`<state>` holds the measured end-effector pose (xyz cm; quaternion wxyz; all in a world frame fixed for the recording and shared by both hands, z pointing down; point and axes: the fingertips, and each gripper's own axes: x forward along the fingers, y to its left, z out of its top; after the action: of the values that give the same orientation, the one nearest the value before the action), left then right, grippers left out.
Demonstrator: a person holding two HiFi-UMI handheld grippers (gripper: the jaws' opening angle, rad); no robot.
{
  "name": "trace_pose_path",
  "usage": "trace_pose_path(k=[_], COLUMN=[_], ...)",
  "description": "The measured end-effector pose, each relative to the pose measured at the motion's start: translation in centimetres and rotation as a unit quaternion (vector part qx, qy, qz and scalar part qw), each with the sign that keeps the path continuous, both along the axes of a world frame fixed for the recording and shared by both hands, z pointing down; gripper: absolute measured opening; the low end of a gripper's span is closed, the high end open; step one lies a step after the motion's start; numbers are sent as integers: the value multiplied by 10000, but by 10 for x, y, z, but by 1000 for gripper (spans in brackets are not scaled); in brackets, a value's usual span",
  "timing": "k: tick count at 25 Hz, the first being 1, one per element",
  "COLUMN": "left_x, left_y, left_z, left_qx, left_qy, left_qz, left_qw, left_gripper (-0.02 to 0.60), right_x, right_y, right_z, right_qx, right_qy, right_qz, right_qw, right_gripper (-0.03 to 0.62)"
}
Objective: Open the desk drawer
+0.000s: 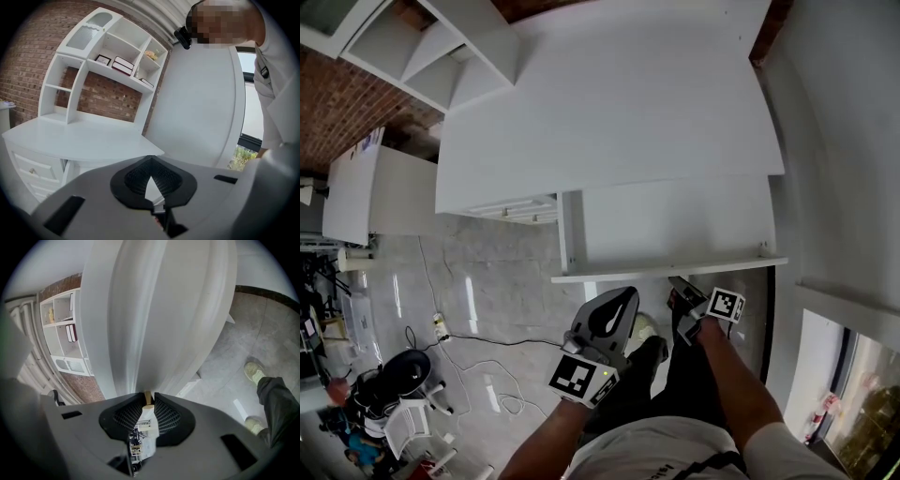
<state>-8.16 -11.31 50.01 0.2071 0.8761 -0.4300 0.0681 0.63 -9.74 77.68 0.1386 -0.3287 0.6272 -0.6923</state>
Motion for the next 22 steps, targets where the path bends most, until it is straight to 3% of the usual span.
trace_pose_path(k=[12, 15, 22], left_x=[-5, -6, -7], left_y=[37, 47, 58], left_z=[-11, -13, -18], left_qx=[125, 129, 130], left_qy=[-26, -32, 41], left_qz=[60, 56, 51], left_qw=[9999, 9999, 9999], left_gripper=[11, 12, 11], right_x=[7, 4, 6], right_y=[35, 37, 53], right_z=[6, 3, -3], right_qx=[2, -97, -249], right_qy=[290, 59, 170], right_qz=[30, 141, 50], right_qw=[9996, 9998, 9995], right_gripper=[80, 80, 80])
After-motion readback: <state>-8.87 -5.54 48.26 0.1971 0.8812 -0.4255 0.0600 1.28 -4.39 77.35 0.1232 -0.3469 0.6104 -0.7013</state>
